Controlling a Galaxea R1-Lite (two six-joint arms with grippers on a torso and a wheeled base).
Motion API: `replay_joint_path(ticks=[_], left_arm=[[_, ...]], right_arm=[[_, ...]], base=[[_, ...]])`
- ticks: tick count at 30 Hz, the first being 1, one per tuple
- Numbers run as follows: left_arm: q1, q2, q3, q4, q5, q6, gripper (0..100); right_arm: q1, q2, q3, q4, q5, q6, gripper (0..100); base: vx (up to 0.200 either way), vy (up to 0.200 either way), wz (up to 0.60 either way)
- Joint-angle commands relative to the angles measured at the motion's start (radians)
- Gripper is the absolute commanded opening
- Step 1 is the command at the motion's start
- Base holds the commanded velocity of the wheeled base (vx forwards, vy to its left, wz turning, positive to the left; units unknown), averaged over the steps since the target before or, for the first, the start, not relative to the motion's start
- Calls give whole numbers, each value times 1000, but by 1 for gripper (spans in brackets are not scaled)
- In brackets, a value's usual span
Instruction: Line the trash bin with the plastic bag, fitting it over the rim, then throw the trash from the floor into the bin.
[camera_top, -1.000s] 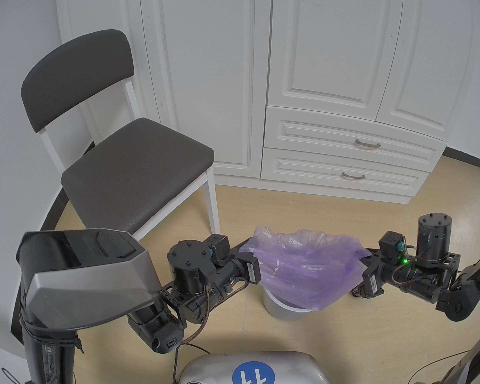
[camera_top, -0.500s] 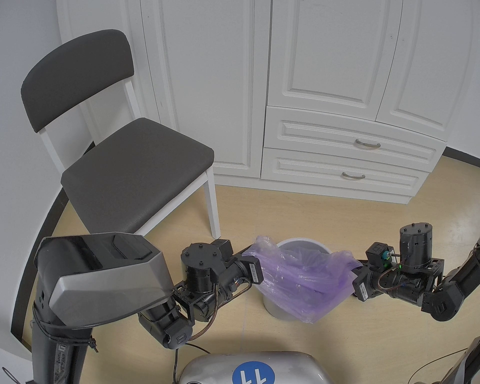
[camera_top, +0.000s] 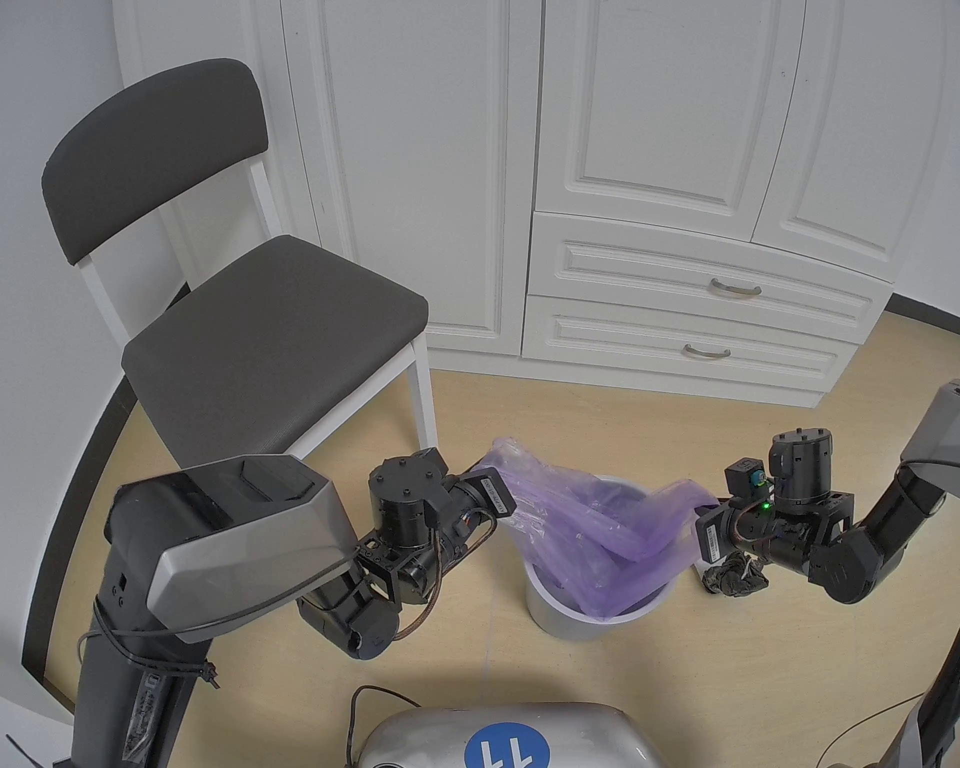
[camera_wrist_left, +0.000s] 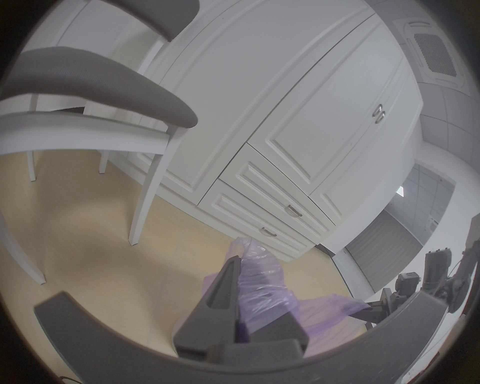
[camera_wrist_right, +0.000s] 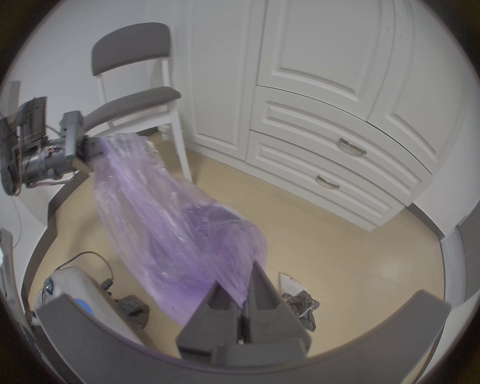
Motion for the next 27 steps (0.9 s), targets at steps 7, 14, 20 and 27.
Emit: replay_joint_path(ticks=[7, 14, 20, 27], left_arm=[[-6, 59, -35, 4, 6, -12, 0], [-24, 30, -64, 191, -31, 34, 0], [-21, -16, -139, 358, -109, 134, 0], [-21, 20, -168, 300, -116, 235, 0]], right_arm=[[-151, 98, -79, 8, 64, 5, 0], [-194, 90, -82, 17, 82, 0, 0], [-193, 78, -79, 23, 82, 0, 0], [-193, 53, -79, 54, 82, 0, 0]], base=[[0, 0, 0], [0, 0, 0], [0, 0, 0], [0, 0, 0]])
